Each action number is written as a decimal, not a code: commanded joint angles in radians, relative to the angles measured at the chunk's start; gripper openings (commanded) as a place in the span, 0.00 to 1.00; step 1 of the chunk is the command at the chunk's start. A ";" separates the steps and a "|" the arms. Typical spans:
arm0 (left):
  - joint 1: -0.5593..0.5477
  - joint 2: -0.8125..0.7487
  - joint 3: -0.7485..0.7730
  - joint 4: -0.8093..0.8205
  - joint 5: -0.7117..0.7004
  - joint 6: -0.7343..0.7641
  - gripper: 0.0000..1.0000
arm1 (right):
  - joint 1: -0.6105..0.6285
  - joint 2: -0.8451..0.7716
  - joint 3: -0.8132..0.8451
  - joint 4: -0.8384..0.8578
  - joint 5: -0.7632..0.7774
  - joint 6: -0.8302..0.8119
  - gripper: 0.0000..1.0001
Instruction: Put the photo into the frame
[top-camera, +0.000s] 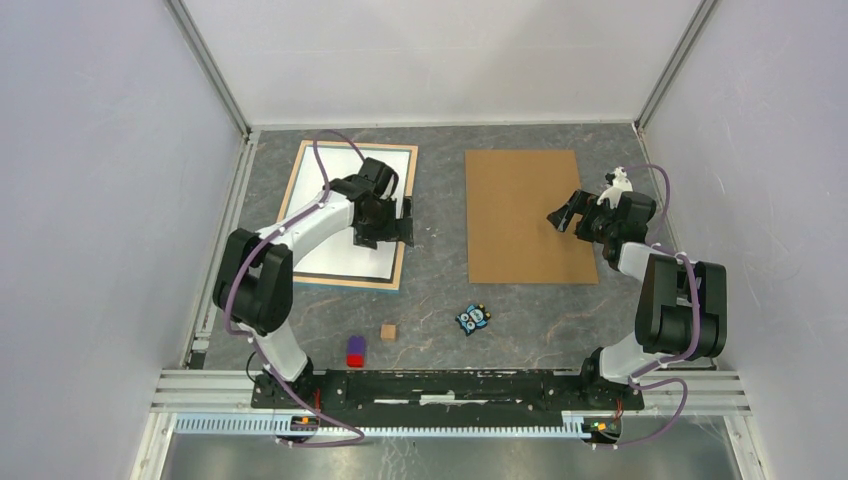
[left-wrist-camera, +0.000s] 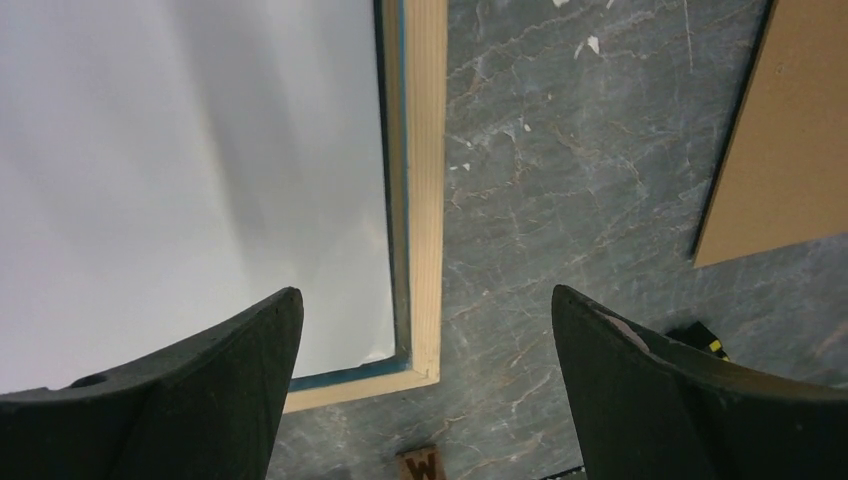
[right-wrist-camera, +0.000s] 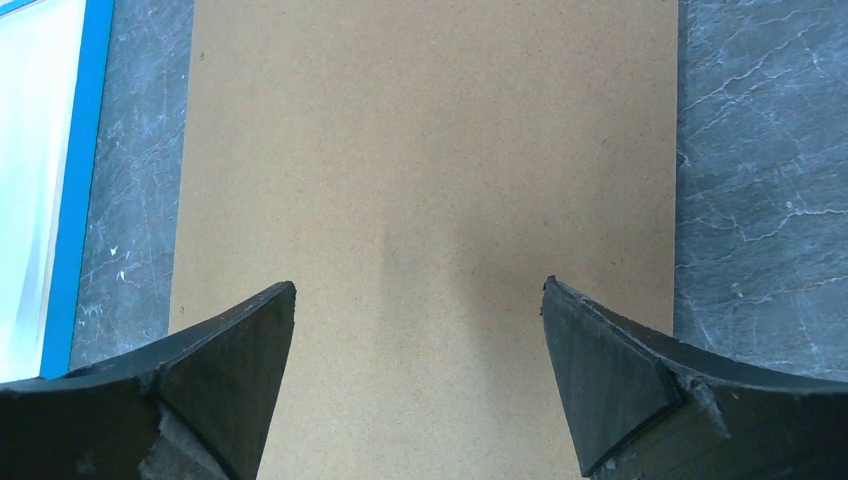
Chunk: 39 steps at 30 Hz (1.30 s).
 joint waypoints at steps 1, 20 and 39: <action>-0.007 -0.039 -0.064 0.129 0.105 -0.104 0.99 | 0.001 -0.002 -0.005 0.036 -0.008 0.003 0.98; -0.104 -0.332 -0.394 0.183 0.129 -0.263 1.00 | 0.002 -0.009 -0.014 0.045 -0.007 0.011 0.98; -0.119 -0.207 -0.371 0.267 0.019 -0.252 1.00 | 0.001 0.002 -0.014 0.053 -0.013 0.013 0.98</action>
